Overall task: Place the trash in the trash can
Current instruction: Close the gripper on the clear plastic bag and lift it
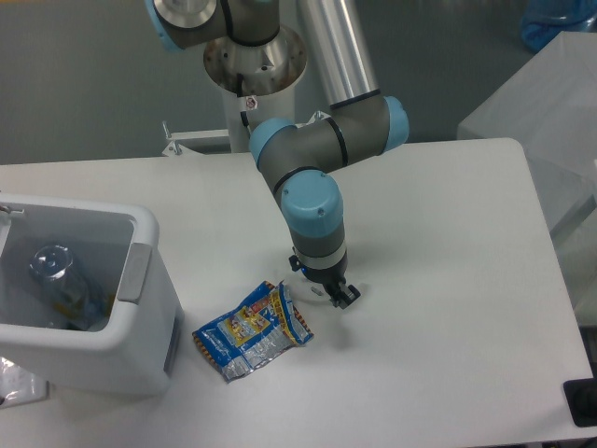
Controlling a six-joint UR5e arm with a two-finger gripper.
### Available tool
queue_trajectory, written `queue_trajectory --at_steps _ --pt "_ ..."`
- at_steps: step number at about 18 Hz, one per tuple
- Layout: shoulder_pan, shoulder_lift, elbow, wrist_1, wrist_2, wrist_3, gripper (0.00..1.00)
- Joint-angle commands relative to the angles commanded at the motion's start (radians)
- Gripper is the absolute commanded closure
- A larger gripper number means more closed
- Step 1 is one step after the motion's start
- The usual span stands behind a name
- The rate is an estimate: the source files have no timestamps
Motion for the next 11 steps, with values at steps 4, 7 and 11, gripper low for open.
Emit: queue_trajectory --at_steps 4,7,11 --pt "0.002 0.005 0.002 0.000 -0.005 0.001 0.97" --pt "0.002 0.011 0.002 -0.002 -0.008 0.003 0.99" --pt "0.006 0.034 0.003 -0.009 -0.012 0.005 1.00"
